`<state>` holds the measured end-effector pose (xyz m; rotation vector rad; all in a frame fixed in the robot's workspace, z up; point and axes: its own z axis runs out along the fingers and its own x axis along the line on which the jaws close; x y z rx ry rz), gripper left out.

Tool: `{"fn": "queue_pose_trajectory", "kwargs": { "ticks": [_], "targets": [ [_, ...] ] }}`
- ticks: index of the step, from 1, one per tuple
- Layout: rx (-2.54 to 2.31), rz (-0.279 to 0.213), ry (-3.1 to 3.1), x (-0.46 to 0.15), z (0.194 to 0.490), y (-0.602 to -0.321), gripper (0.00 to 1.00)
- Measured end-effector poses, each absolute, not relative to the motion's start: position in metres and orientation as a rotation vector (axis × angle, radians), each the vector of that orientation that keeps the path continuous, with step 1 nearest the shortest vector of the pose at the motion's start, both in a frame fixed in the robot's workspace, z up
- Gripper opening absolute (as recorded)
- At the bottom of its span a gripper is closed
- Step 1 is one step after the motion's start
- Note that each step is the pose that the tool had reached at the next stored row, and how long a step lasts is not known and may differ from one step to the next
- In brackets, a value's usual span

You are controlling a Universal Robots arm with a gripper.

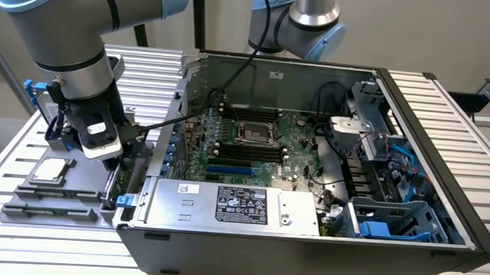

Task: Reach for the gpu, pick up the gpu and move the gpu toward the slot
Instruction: 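Pick up the gpu and move the gpu toward the slot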

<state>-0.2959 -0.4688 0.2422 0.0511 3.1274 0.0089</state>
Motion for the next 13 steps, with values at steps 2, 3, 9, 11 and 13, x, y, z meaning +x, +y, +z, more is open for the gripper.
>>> {"fn": "queue_pose_trajectory", "kwargs": {
  "ticks": [2,3,9,11,13],
  "targets": [
    [0.052,0.008,3.128,-0.2959,0.2422,-0.4688,0.33],
    [0.053,0.008,3.127,-0.2959,0.2421,-0.4688,0.33],
    [0.055,0.008,3.128,-0.2960,0.2420,-0.4687,0.26],
    [0.055,0.008,3.128,-0.2960,0.2419,-0.4685,0.26],
    [0.055,0.008,3.129,-0.2962,0.2419,-0.4682,0.26]
  ]
}}
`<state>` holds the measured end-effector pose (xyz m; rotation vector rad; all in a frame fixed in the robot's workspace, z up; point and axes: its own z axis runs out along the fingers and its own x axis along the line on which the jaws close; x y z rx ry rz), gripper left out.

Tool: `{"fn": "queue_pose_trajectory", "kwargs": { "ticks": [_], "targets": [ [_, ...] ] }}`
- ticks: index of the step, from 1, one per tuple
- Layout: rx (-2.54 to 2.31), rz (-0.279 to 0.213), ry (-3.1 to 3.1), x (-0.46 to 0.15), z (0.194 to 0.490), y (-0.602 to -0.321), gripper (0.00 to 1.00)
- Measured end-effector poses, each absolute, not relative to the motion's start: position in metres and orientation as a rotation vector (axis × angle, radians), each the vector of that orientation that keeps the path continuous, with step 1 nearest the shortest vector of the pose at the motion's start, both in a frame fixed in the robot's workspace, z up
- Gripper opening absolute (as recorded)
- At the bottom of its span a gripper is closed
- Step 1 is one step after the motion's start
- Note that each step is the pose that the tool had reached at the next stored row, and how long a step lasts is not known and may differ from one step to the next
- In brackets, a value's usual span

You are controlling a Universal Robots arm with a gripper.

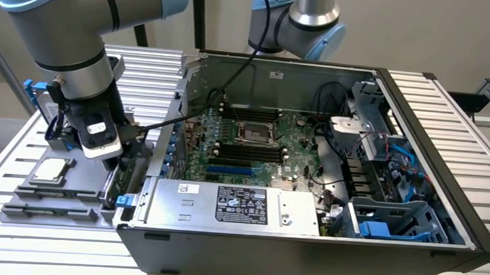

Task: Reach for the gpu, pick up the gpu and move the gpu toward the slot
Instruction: 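Pick up the gpu and move the gpu toward the slot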

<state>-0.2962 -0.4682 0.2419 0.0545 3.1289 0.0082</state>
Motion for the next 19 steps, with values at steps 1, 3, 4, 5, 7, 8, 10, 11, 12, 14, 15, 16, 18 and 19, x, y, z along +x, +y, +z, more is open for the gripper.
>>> {"fn": "queue_pose_trajectory", "kwargs": {
  "ticks": [1,3,4,5,7,8,10,11,12,14,15,16,18,19],
  "targets": [
    [0.054,0.008,3.129,-0.2963,0.2419,-0.4680,0.26],
    [0.054,0.008,3.130,-0.2966,0.2419,-0.4679,0.26],
    [0.055,0.008,3.131,-0.2968,0.2419,-0.4678,0.26],
    [0.055,0.008,3.131,-0.2970,0.2419,-0.4677,0.26],
    [0.054,0.008,3.132,-0.2975,0.2419,-0.4677,0.26],
    [0.052,0.008,3.132,-0.2977,0.2419,-0.4678,0.26],
    [0.043,0.008,3.132,-0.2979,0.2419,-0.4677,0.26],
    [0.037,0.008,3.132,-0.2979,0.2419,-0.4677,0.26],
    [0.030,0.008,3.132,-0.2980,0.2419,-0.4677,0.26],
    [0.017,0.008,3.132,-0.2980,0.2419,-0.4678,0.26],
    [0.012,0.008,3.132,-0.2980,0.2419,-0.4677,0.26],
    [0.008,0.009,3.132,-0.2980,0.2419,-0.4677,0.26],
    [0.005,0.008,3.133,-0.2980,0.2419,-0.4677,0.26],
    [0.005,0.008,3.133,-0.2980,0.2419,-0.4677,0.26]
  ]
}}
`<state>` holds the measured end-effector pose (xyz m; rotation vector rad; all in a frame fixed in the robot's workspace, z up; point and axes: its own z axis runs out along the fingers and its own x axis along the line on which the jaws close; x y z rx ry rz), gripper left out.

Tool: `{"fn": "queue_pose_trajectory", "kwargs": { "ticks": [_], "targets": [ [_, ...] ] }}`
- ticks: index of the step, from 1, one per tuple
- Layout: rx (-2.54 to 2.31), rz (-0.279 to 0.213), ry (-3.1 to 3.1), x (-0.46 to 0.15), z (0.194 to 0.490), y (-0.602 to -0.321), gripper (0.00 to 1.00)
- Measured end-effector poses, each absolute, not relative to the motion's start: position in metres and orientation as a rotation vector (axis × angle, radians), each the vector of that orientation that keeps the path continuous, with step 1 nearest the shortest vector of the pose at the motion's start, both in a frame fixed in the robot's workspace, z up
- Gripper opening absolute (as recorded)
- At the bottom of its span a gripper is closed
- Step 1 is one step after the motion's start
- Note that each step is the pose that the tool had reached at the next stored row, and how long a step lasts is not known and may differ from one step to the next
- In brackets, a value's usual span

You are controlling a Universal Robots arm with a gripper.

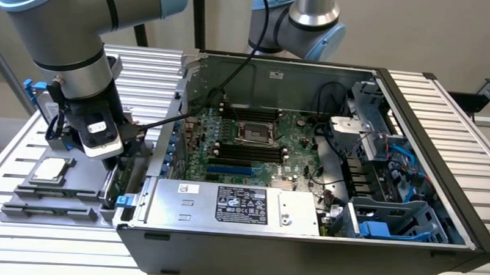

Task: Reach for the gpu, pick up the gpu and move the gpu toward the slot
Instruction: 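Pick up the gpu and move the gpu toward the slot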

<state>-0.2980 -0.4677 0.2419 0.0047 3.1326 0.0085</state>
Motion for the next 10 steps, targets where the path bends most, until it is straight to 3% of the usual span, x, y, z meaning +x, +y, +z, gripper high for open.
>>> {"fn": "queue_pose_trajectory", "kwargs": {
  "ticks": [10],
  "targets": [
    [0.004,0.008,3.133,-0.2980,0.2419,-0.4677,0.26]
  ]
}}
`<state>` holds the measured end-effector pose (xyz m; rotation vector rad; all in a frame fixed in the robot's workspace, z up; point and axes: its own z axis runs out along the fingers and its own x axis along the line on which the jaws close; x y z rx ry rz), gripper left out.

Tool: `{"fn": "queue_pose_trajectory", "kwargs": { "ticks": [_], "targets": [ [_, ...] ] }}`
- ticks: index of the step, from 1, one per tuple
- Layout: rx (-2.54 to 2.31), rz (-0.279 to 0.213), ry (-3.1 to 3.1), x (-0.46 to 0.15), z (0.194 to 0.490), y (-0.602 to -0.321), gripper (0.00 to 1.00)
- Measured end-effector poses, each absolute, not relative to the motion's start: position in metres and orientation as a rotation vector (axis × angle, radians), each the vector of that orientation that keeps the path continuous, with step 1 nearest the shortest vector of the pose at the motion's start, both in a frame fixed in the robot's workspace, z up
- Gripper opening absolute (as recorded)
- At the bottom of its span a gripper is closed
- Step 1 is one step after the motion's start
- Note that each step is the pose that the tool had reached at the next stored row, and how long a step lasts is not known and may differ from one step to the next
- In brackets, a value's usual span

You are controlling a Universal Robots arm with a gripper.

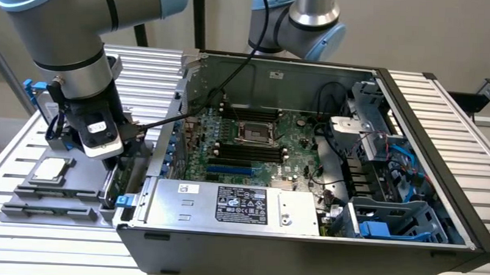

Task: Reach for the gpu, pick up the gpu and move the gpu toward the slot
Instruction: 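Pick up the gpu and move the gpu toward the slot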

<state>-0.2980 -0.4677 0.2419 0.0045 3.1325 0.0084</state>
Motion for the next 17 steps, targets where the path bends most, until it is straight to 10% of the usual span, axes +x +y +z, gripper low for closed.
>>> {"fn": "queue_pose_trajectory", "kwargs": {
  "ticks": [17],
  "targets": [
    [0.005,0.022,3.132,-0.298,0.279,-0.468,0.26]
  ]
}}
